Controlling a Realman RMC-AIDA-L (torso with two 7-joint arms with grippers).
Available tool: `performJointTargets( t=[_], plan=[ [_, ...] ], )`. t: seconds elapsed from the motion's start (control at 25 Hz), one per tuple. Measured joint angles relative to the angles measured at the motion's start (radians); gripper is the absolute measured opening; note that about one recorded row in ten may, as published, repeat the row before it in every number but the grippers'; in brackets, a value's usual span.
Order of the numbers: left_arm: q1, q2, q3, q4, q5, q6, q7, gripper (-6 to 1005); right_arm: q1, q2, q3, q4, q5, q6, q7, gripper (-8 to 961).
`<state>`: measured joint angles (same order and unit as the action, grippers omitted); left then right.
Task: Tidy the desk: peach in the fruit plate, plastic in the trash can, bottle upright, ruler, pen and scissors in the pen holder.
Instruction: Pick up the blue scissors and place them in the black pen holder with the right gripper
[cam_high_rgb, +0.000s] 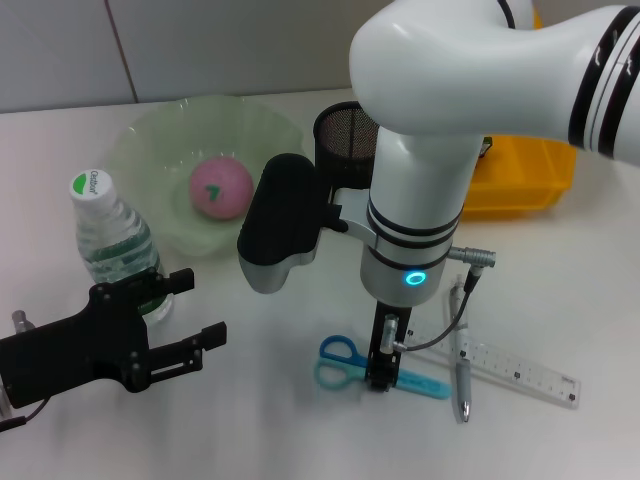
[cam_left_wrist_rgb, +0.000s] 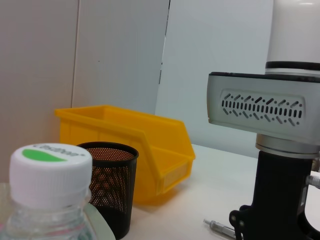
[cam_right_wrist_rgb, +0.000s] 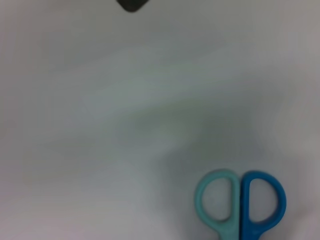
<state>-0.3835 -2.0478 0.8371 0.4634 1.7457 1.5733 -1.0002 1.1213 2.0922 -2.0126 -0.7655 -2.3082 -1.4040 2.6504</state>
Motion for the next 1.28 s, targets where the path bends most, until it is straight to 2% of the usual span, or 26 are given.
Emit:
performJointTargets(
  t=[0.44,0.56,0.6,0.72,1.16,1.28],
  plan=[
    [0.000,0.000,-0.003,0.000,0.000,0.001,-0.005,784,-0.013,0.000,0.027,-0.044,-0.013,-0.010,0.000,233],
    [0.000,0.000,-0.007,0.001,0.000,0.001,-0.007,784,-0.015,-0.004,0.082,-0.056,-0.014,-0.027,-0.005,232],
    [0.000,0.000,-0.013,0.001,0.000,0.001,-0.008,784,-0.017,-0.006,0.130,-0.065,-0.014,-0.044,-0.017,232],
    [0.003,0.000,-0.019,0.001,0.000,0.001,-0.008,784,-0.025,-0.009,0.170,-0.078,-0.015,-0.057,-0.027,231],
    [0.023,0.000,-0.054,0.002,0.000,0.015,-0.009,784,-0.133,-0.013,0.398,-0.214,-0.084,-0.092,-0.099,239],
    [0.024,0.000,-0.065,0.001,0.000,0.013,-0.009,784,-0.171,-0.013,0.512,-0.241,-0.095,-0.093,-0.160,241]
  ],
)
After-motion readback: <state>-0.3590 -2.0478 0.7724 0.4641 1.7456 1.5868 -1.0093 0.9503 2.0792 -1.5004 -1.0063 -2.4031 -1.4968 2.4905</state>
